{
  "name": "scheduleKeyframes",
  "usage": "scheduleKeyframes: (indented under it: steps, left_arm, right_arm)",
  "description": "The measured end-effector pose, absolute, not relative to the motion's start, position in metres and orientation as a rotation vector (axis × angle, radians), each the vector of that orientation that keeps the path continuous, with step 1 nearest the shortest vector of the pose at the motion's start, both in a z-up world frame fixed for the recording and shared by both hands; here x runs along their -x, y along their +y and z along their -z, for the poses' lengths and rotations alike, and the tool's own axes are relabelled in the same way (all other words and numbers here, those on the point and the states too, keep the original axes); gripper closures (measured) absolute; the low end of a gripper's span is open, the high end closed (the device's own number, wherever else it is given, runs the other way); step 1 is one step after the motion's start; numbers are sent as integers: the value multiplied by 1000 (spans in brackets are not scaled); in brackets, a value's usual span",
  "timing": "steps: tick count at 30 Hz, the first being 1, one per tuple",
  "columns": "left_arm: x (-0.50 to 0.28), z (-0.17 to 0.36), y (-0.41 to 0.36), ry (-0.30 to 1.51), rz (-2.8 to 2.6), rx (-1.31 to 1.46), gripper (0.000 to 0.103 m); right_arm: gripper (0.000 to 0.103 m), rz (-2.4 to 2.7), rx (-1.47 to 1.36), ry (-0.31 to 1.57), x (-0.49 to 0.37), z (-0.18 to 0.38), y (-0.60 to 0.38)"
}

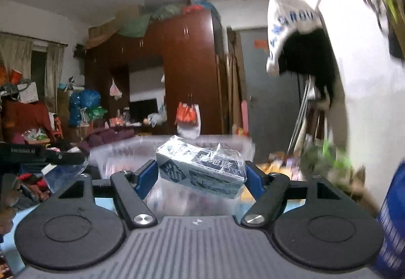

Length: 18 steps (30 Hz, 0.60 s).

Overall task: Organize objects
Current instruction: 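Carry both boxes into the basket and open both tools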

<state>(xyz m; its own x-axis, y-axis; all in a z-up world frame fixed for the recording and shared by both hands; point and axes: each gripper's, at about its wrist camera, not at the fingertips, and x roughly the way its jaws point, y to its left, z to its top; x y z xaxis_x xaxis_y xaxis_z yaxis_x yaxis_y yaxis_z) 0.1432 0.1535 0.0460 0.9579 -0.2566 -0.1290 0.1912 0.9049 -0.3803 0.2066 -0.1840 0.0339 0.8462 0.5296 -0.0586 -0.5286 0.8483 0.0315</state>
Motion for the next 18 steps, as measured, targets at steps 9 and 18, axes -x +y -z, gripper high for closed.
scheduleKeyframes:
  steps: [9, 18]
  left_arm:
    - [-249, -103, 122, 264, 93, 314, 34]
    - [-185, -89, 119, 235, 100, 257, 12]
  right_arm:
    - [16, -547, 150, 118, -298, -79, -120]
    - [0, -601, 14, 199, -264, -71, -153]
